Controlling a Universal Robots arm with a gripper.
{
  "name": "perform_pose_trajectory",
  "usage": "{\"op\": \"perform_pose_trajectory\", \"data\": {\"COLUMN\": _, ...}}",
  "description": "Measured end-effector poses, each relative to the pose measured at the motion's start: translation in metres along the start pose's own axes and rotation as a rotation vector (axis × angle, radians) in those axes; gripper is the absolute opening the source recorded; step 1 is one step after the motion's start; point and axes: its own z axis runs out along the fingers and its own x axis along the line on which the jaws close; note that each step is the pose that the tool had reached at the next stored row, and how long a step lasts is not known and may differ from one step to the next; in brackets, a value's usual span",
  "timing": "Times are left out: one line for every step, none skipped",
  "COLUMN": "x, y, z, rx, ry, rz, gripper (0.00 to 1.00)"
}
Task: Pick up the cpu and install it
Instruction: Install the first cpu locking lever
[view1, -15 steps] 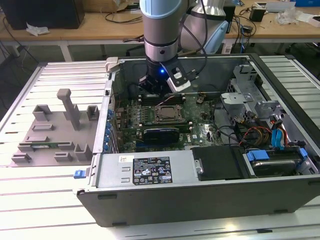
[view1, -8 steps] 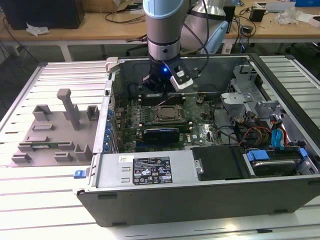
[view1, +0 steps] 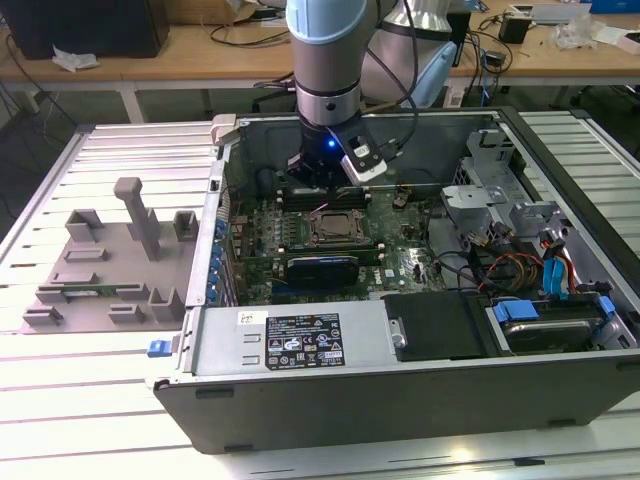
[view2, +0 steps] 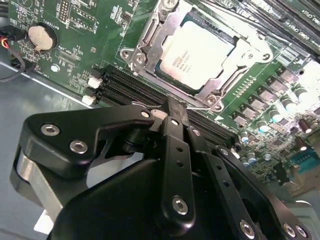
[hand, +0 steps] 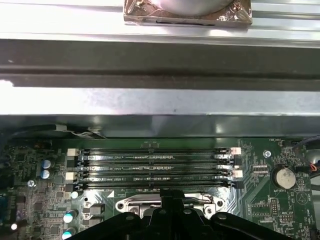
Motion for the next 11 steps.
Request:
{"op": "perform_pose_trajectory", "data": {"x": 0.0001, "y": 0.0009, "z": 0.0015, "rx": -0.0002, "ry": -0.0024, "rz": -0.001, "gripper": 0.11}}
{"op": "perform_pose_trajectory", "data": {"x": 0.0002, "y": 0.0023, "z": 0.0026, "rx": -0.0002, "ry": -0.0035, "rz": -0.001, "gripper": 0.11}}
{"op": "perform_pose_trajectory", "data": {"x": 0.0002, "y": 0.0037, "z": 0.0036, "rx": -0.0002, "ry": -0.0040, "rz": -0.001, "gripper": 0.11}}
{"op": "perform_pose_trajectory", "data": {"x": 0.0003, "y": 0.0047, "z": 0.0042, "rx": -0.0001, "ry": -0.0040, "rz": -0.001, "gripper": 0.11}}
{"op": "perform_pose_trajectory", "data": {"x": 0.0004, "y": 0.0051, "z": 0.0046, "rx": 0.0000, "ry": -0.0040, "rz": -0.001, "gripper": 0.11}}
{"op": "perform_pose_trajectory", "data": {"x": 0.0004, "y": 0.0057, "z": 0.0054, "rx": -0.0002, "ry": -0.0042, "rz": 0.000, "gripper": 0.11}}
{"op": "perform_pose_trajectory", "data": {"x": 0.0004, "y": 0.0058, "z": 0.0058, "rx": -0.0002, "ry": -0.0045, "rz": -0.001, "gripper": 0.11}}
{"op": "perform_pose_trajectory", "data": {"x": 0.0005, "y": 0.0058, "z": 0.0069, "rx": 0.0001, "ry": -0.0091, "rz": -0.001, "gripper": 0.11}}
{"op": "perform_pose_trajectory", "data": {"x": 0.0006, "y": 0.0056, "z": 0.0073, "rx": 0.0005, "ry": -0.0131, "rz": -0.002, "gripper": 0.11}}
{"op": "perform_pose_trajectory", "data": {"x": 0.0006, "y": 0.0056, "z": 0.0077, "rx": 0.0010, "ry": -0.0182, "rz": -0.003, "gripper": 0.11}}
{"op": "perform_pose_trajectory", "data": {"x": 0.0006, "y": 0.0055, "z": 0.0083, "rx": 0.0013, "ry": -0.0247, "rz": -0.004, "gripper": 0.11}}
